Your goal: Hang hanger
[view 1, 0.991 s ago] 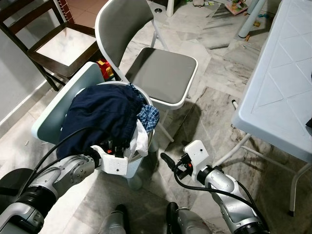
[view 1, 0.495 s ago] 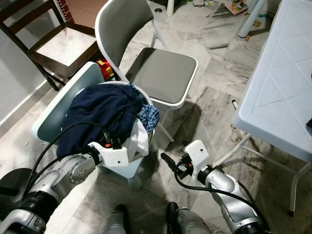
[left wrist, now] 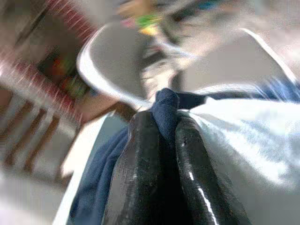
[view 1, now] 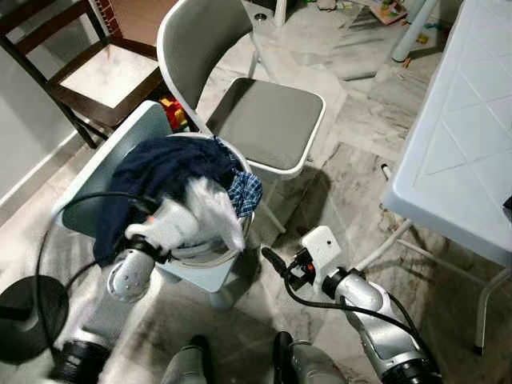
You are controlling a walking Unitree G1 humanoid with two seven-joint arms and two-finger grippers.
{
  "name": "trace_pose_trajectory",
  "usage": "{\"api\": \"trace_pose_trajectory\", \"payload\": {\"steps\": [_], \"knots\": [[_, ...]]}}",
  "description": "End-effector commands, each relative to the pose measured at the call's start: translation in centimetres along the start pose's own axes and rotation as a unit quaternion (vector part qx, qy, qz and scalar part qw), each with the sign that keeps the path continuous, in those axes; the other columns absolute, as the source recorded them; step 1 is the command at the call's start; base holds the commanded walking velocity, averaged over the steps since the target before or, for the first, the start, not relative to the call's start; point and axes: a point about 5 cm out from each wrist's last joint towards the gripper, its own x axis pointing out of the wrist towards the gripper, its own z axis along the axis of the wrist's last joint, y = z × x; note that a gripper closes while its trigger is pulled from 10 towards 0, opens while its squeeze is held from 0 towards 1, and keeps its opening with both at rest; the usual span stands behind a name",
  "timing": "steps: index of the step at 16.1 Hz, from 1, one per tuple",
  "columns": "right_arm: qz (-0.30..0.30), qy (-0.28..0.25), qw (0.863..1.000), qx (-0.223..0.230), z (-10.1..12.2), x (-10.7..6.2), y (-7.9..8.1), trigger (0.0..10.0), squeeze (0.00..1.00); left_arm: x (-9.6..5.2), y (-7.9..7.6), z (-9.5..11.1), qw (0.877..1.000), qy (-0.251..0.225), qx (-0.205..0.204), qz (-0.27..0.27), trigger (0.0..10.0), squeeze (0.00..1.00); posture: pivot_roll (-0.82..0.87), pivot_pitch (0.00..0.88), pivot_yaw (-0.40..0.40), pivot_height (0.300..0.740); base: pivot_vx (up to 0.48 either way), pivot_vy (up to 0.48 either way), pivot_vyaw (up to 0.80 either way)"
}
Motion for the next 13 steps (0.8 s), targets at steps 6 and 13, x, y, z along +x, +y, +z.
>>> {"api": "trace_pose_trajectory", "payload": {"steps": [6,13], "knots": [[0.012,0.013,1.0,0.004,-0.8,-0.1,0.4,10.0,0.0,-3.6,2.4,-2.3,0.937,0.112,-0.244,0.224,0.0,0.0,0.05,0.286,-0.032,0.74,0.0,0.0,0.0],[0.018,0.014,1.0,-0.001,-0.8,-0.1,0.3,10.0,0.0,-3.9,-0.5,-2.5,0.935,0.147,-0.275,0.168,10.0,0.0,0.04,0.294,-0.046,0.74,0.0,0.0,0.0]]}}
